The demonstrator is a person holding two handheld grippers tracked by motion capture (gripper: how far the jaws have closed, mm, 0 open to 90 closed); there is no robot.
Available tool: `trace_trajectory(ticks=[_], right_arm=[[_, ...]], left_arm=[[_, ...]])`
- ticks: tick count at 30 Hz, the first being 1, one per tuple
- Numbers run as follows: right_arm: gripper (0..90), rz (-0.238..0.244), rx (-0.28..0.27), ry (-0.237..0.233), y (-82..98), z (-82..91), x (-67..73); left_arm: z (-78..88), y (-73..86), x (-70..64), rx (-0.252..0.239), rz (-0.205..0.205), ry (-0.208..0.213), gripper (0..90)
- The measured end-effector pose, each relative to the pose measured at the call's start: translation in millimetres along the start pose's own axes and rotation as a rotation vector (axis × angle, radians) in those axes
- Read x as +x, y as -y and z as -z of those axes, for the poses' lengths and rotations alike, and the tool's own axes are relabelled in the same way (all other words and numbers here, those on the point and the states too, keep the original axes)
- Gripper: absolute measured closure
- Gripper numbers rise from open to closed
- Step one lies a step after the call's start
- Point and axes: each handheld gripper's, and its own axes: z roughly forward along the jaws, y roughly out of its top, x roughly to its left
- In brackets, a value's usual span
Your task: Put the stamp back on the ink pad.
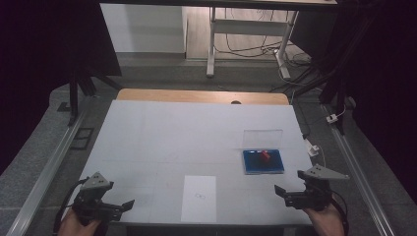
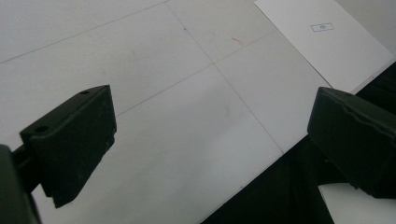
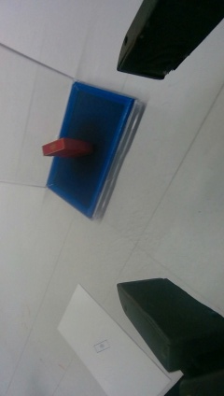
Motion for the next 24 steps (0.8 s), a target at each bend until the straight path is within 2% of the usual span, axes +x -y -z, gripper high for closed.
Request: trace_trajectory(ticks=[12,20,24], right_arm=[[0.0,-0.051,0.048,0.044,21.4,13.7,-6.3],[0.0,-0.090,0.099,0.039,29.3,14.8,-10.1],[0.0,-0.082,0.116,0.041,29.4,13.1,-10.0]], left_arm=[[0.2,0.4,0.1,-0.001,0.001,-0.001,1.9],[0.2,0.6,0.1,0.001,0.000,-0.001,1.9],[-0.4,-0.5,0.0,0.002,0.003,0.000,1.9]])
